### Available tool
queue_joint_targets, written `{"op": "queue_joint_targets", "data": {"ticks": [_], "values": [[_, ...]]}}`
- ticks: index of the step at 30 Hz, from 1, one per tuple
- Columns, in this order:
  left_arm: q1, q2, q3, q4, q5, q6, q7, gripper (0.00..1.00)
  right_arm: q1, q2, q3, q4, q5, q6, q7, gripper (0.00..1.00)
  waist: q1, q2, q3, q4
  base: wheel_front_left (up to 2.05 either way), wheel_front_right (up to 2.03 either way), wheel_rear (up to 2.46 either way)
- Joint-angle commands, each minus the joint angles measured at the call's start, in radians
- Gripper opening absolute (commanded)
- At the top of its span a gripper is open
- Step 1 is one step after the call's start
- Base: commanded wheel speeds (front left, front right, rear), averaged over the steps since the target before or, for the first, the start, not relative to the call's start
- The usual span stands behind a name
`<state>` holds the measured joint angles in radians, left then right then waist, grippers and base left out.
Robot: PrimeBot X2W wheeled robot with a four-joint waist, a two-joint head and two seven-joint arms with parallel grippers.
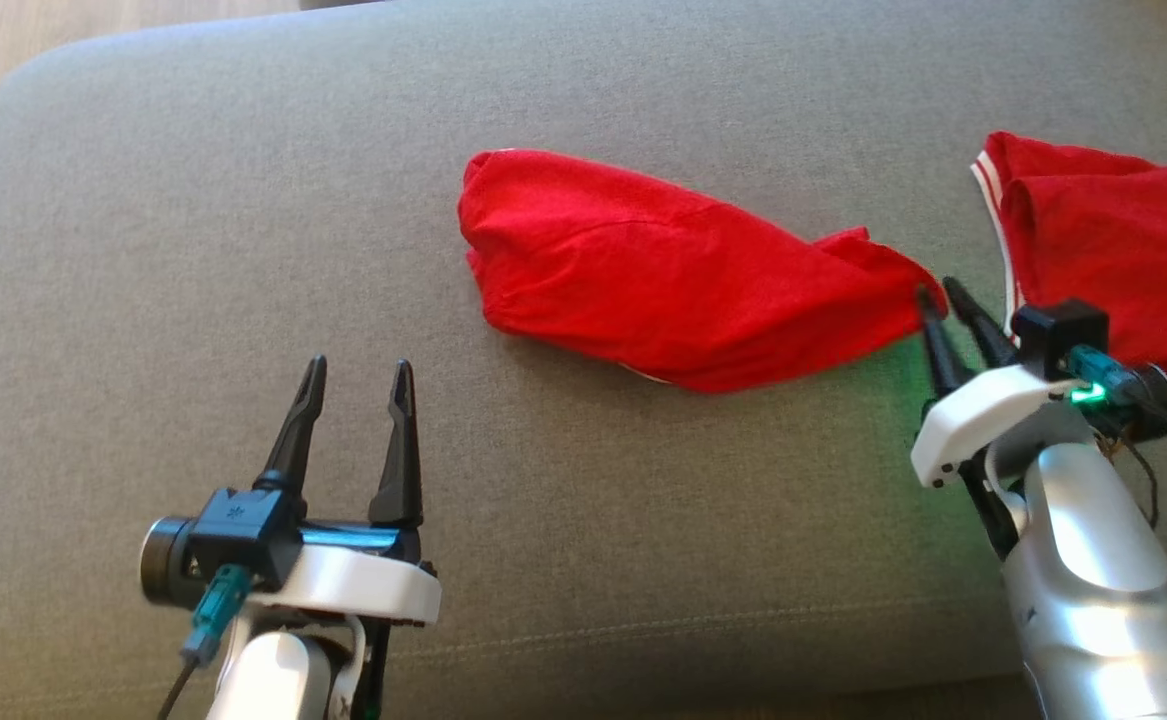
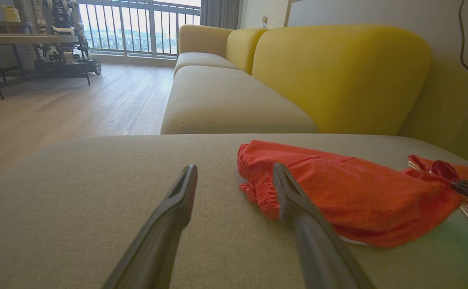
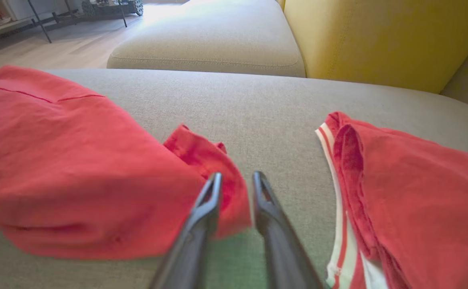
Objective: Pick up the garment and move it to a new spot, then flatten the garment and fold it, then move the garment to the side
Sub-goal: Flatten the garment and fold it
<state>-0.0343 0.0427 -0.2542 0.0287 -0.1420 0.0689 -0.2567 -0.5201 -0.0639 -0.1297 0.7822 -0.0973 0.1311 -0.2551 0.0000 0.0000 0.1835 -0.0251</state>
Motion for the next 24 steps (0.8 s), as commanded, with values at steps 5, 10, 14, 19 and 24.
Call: {"op": "queue_joint_targets", "data": {"ticks": [5, 10, 14, 19, 24], "values": [[-0.046, 0.008, 0.018, -0.023, 0.004, -0.006, -0.005, 1.0, -0.036, 0.014, 0.134, -0.096, 0.094, 0.0, -0.007, 1.0, 0.0, 0.0, 0.016, 0.029, 0.0, 0.0, 0.0], [-0.053, 0.008, 0.0, -0.015, -0.01, -0.005, -0.005, 1.0, -0.079, 0.014, 0.289, -0.067, 0.195, 0.0, -0.006, 1.0, 0.0, 0.0, 0.027, 0.079, 0.0, 0.0, 0.0], [-0.062, 0.008, -0.025, -0.011, -0.021, -0.001, -0.005, 1.0, -0.155, 0.014, 0.4, 0.018, 0.279, 0.0, 0.034, 1.0, 0.0, 0.0, 0.036, 0.131, 0.0, 0.0, 0.0], [-0.068, 0.008, -0.043, -0.008, -0.036, 0.01, -0.005, 1.0, -0.25, 0.014, 0.496, 0.172, 0.307, 0.0, 0.124, 0.28, 0.0, 0.0, 0.045, 0.176, 0.0, 0.0, 0.0], [-0.066, 0.008, -0.04, -0.009, -0.044, 0.02, -0.005, 1.0, -0.249, 0.014, 0.574, 0.2, 0.359, 0.0, 0.118, 0.0, 0.0, 0.0, 0.042, 0.169, 0.0, 0.0, 0.0]]}}
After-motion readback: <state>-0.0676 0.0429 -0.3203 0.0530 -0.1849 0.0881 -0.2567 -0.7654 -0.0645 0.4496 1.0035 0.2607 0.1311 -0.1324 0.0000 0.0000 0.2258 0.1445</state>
